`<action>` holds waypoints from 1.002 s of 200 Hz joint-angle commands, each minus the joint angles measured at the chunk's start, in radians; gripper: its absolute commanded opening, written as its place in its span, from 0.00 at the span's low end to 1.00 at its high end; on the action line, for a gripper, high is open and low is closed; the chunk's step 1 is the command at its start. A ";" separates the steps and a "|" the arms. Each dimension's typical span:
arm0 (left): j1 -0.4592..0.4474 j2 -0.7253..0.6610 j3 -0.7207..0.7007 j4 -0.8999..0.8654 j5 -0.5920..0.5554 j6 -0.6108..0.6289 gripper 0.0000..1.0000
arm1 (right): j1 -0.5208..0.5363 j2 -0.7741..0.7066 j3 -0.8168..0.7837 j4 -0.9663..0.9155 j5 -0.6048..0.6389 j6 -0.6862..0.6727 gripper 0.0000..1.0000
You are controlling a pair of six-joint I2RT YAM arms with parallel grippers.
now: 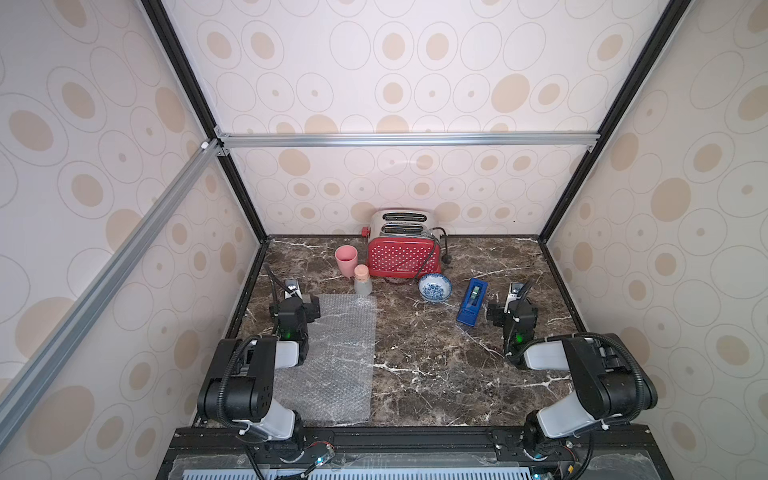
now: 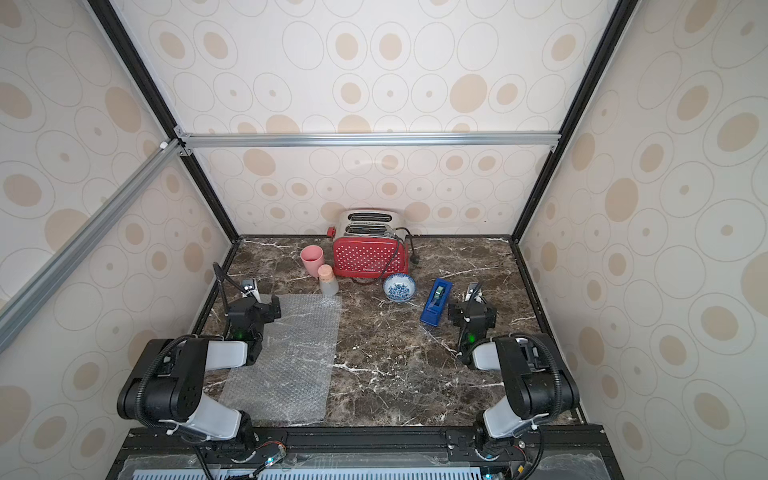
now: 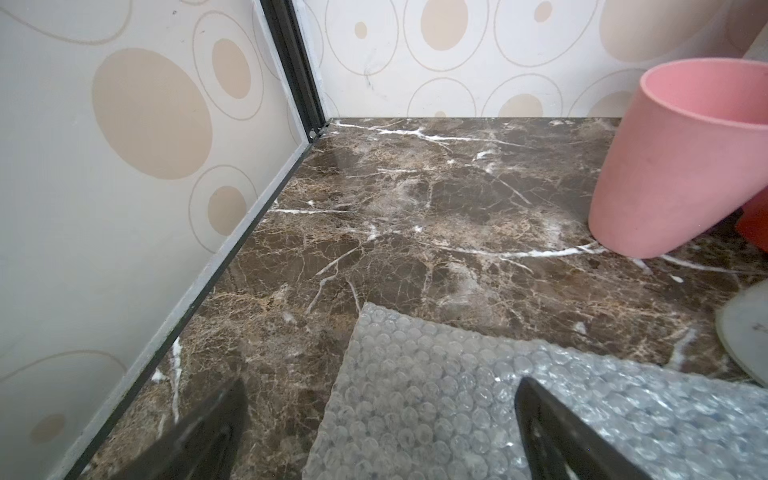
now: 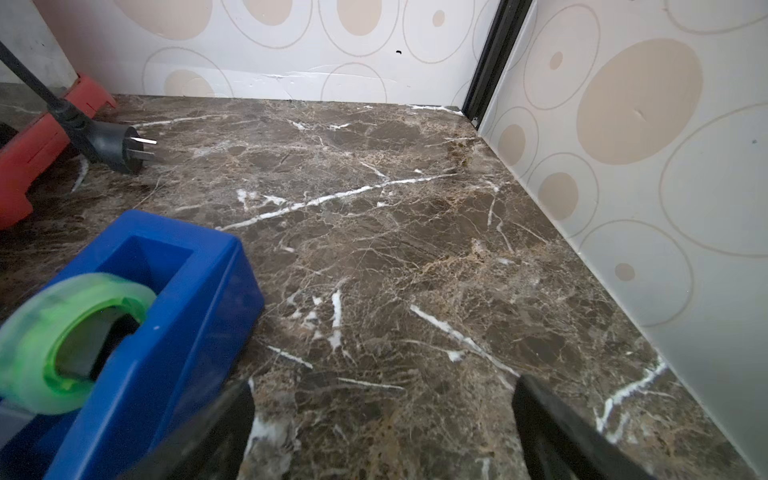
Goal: Wrap bowls in bubble wrap
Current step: Move the bubble wrap to the center of the board.
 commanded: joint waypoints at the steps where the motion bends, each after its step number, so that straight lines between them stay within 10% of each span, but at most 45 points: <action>1: 0.001 0.000 0.006 0.012 -0.005 -0.003 0.99 | -0.001 -0.003 0.011 0.011 0.006 0.000 0.99; 200: 0.001 -0.001 0.006 0.013 -0.005 -0.003 0.99 | -0.022 -0.006 0.020 -0.015 -0.029 0.018 1.00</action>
